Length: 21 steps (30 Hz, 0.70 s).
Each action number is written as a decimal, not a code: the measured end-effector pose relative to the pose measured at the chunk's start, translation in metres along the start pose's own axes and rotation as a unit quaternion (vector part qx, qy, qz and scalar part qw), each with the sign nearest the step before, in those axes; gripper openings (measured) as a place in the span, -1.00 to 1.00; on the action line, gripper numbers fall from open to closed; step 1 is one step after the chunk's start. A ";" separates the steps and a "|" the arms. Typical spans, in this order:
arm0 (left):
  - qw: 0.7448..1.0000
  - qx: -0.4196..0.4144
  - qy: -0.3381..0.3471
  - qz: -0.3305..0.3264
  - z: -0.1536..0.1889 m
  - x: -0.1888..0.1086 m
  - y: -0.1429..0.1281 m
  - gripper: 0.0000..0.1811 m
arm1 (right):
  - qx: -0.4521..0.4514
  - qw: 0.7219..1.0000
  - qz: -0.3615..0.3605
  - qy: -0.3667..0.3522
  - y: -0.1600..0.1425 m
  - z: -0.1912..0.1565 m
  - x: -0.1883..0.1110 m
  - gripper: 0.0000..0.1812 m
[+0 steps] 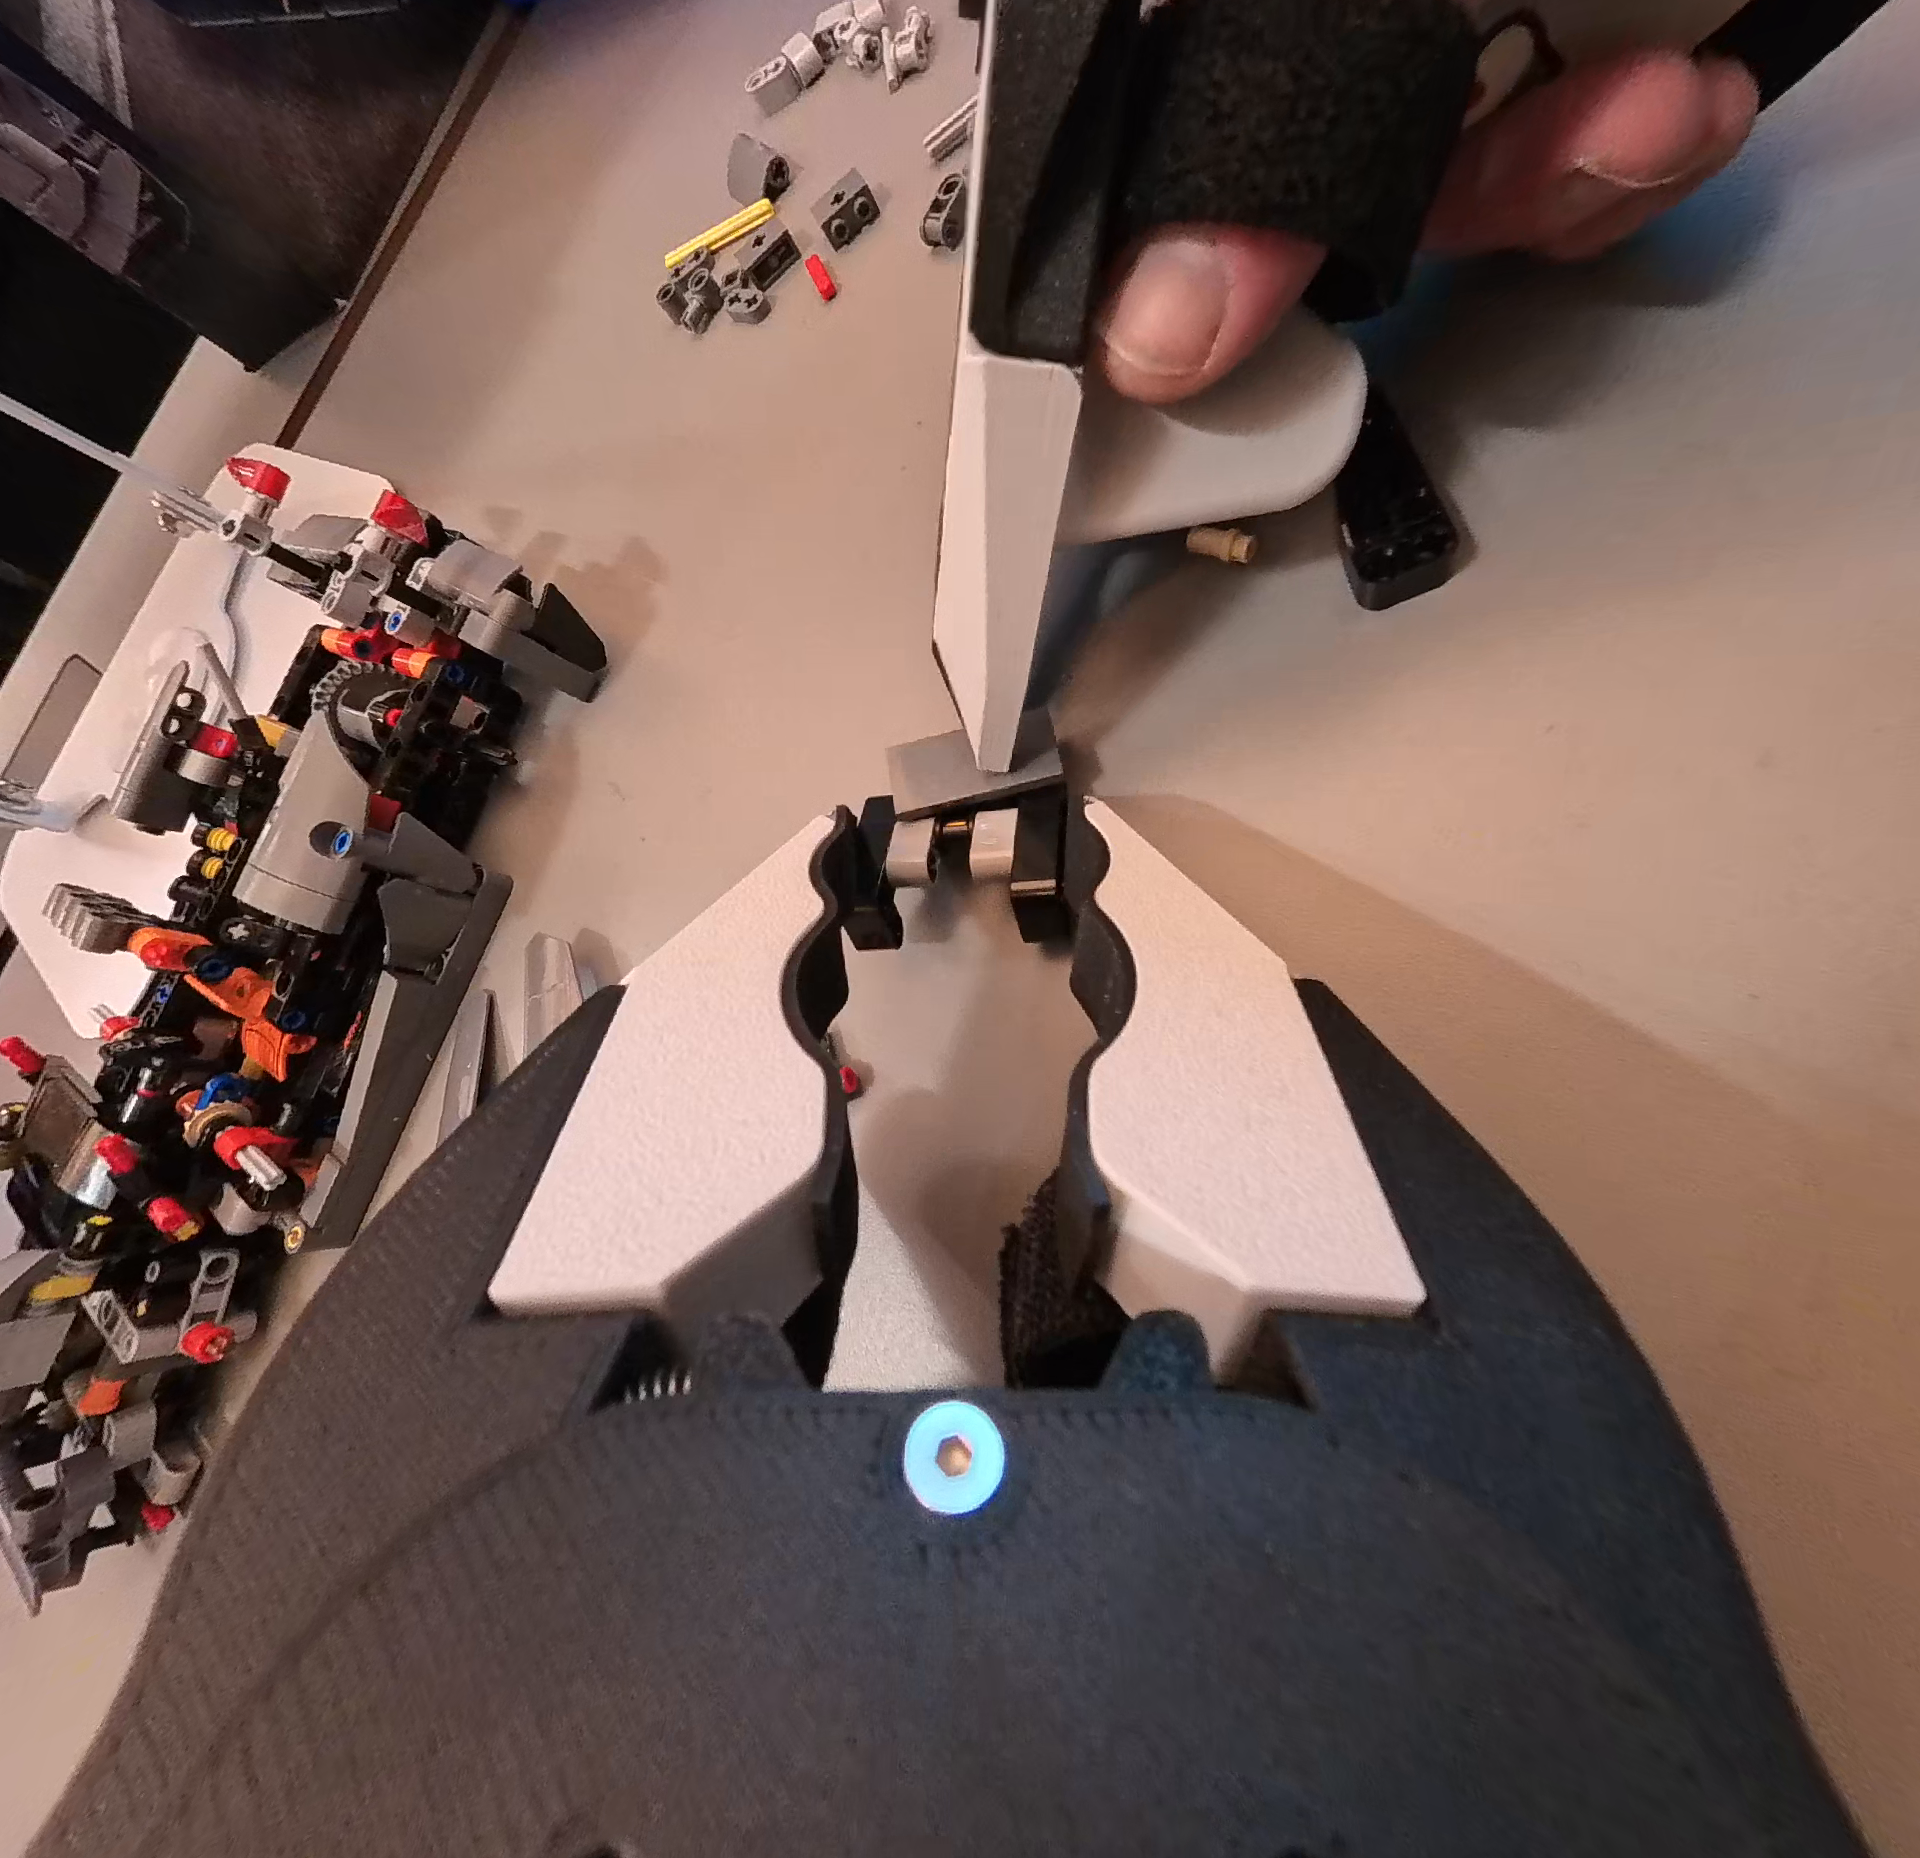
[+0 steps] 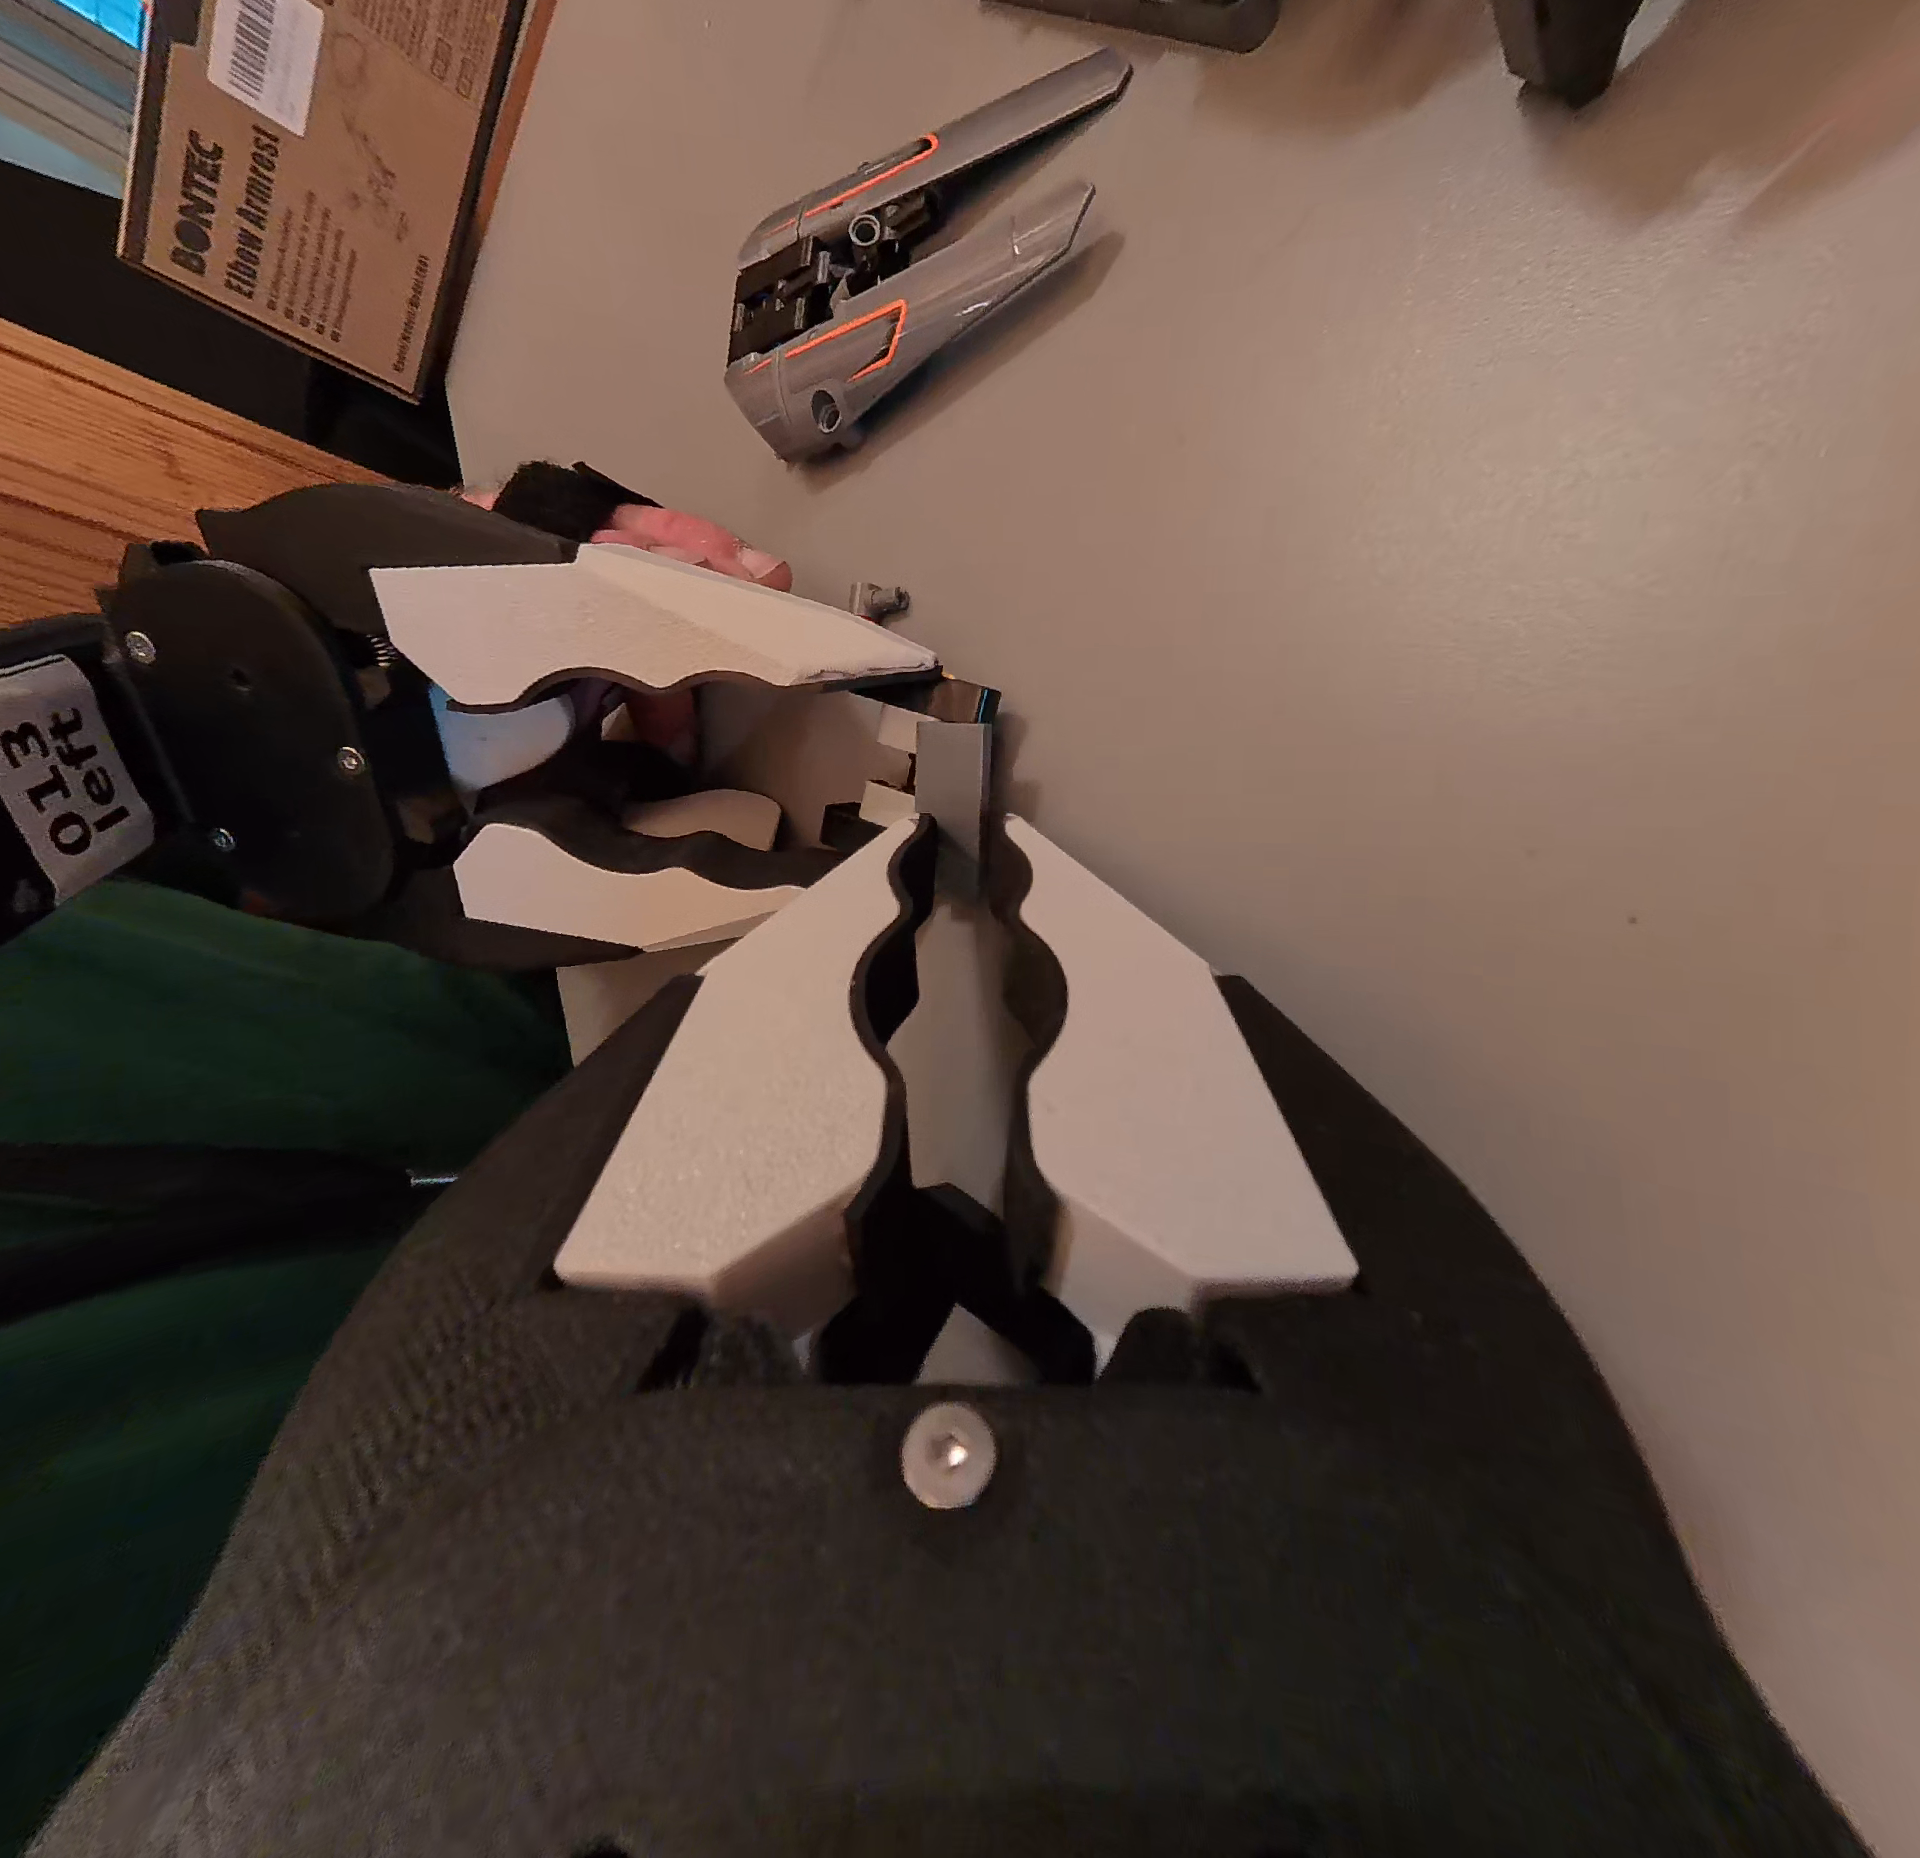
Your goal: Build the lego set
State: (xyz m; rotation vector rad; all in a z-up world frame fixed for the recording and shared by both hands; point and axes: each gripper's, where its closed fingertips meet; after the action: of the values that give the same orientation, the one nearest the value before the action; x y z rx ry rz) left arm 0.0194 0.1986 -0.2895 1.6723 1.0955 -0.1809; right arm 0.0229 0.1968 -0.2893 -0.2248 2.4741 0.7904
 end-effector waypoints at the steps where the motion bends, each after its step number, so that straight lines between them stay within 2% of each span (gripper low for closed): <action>1: 1.000 0.001 0.000 0.000 0.000 0.000 0.000 -0.58 | 0.000 1.000 0.001 0.001 0.000 0.000 0.000 -0.92; 19: 1.000 0.005 0.006 -0.004 0.000 0.000 0.000 -0.59 | 0.037 0.999 0.016 -0.007 -0.003 0.000 -0.002 -0.94; 20: 1.000 0.014 -0.002 -0.013 0.004 0.001 -0.003 -0.81 | 0.039 0.999 0.017 -0.010 -0.003 0.000 -0.002 -0.95; 21: 1.000 0.025 0.008 -0.011 0.003 0.001 -0.002 -0.82 | 0.038 0.999 0.014 -0.014 -0.005 0.001 -0.001 -0.95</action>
State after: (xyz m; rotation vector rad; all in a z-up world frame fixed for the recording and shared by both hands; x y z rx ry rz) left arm 0.0198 0.1963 -0.2926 1.7100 1.1310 -0.2110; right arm 0.0262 0.1934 -0.2919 -0.1518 2.4808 0.7041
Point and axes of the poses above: each gripper's, where its closed fingertips meet, x out along the fingers, y out of its top, z = x × y across the jaws
